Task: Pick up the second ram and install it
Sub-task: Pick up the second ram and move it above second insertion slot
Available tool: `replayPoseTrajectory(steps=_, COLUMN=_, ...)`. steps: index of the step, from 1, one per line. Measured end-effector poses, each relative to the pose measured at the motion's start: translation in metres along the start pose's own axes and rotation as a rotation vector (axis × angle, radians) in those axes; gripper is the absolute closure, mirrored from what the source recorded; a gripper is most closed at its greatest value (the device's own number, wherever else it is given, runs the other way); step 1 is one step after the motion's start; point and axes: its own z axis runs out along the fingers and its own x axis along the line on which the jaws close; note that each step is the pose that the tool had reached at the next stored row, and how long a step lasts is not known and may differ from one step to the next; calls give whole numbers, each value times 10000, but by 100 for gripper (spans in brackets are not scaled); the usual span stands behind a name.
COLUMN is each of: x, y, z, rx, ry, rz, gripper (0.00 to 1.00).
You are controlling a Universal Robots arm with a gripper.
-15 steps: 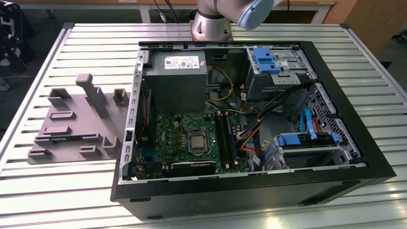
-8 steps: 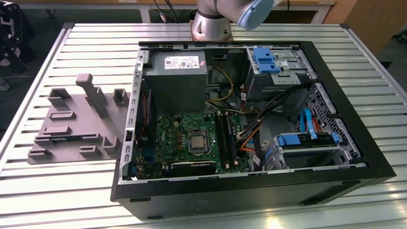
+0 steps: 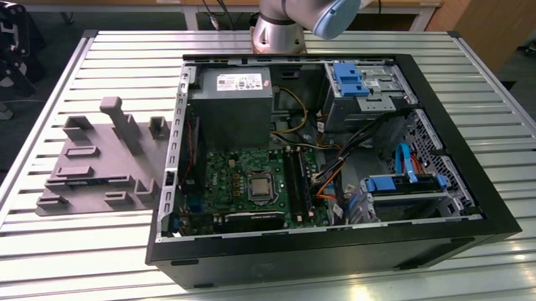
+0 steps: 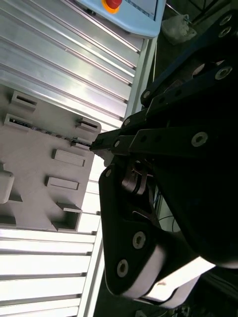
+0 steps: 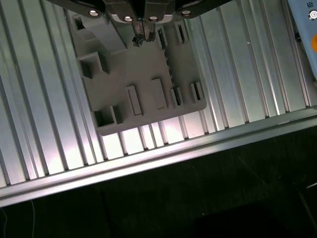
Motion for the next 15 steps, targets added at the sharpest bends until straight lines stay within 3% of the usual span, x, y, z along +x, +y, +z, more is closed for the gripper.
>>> replayPoseTrajectory(steps=5, x=2, y=5, z=0, rx=-3, ry=3, rz=-146, gripper=89)
replayPoseTrajectory(steps=10, x=4, y=12, z=1, rx=-12, ry=14, rz=-683, gripper=89)
replayPoseTrajectory(steps=15, x=4, y=14, z=1, rx=-13, ry=16, rz=-727, gripper=89)
